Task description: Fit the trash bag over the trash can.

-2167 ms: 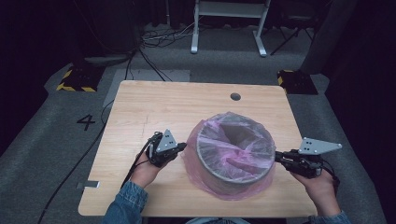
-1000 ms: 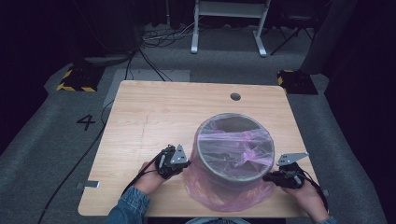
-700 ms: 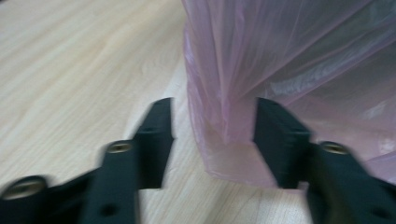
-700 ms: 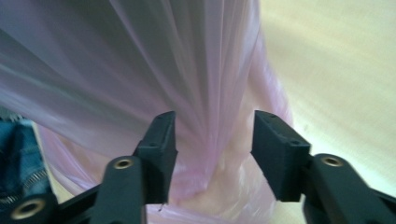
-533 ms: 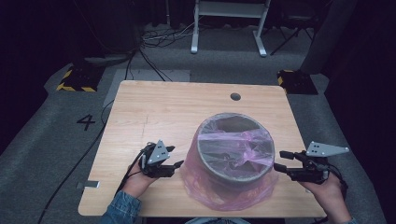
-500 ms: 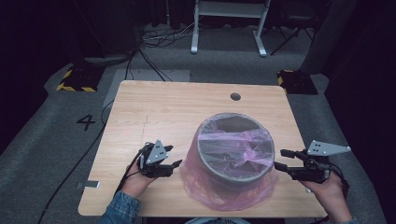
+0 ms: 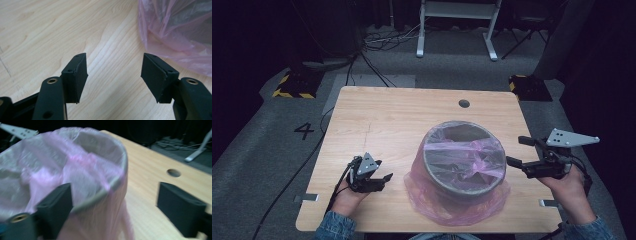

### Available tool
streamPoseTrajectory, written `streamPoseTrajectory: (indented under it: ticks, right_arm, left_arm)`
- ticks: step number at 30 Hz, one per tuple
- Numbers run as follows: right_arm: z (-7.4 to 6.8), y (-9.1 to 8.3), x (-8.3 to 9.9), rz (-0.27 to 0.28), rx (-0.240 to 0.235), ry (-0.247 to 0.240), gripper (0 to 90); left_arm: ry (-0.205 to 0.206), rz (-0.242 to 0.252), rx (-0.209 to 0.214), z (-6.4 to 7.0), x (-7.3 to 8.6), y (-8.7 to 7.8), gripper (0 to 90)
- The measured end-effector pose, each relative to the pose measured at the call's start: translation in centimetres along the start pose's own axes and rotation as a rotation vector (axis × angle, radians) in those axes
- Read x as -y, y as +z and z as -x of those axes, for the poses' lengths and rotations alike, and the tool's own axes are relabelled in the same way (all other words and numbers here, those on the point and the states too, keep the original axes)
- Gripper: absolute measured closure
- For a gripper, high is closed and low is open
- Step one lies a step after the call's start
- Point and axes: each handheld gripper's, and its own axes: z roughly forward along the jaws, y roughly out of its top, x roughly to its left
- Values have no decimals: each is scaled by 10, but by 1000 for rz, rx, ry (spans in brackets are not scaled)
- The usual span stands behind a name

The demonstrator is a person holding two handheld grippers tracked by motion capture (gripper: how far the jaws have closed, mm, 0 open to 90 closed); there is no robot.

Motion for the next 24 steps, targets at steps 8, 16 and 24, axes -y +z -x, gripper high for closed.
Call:
streamPoseTrajectory:
  ticks: [8,16,24]
  right_arm:
    - [-1,5,-22,23,86,34,0]
    - [-6,7,-31,32,24,11,20]
    - [-14,10,-43,10,-49,-33,220]
  left_arm:
    - [-23,-28,31,1,9,6,372]
    - [-16,-53,42,3,12,11,372]
    - [-19,-64,43,5,13,13,372]
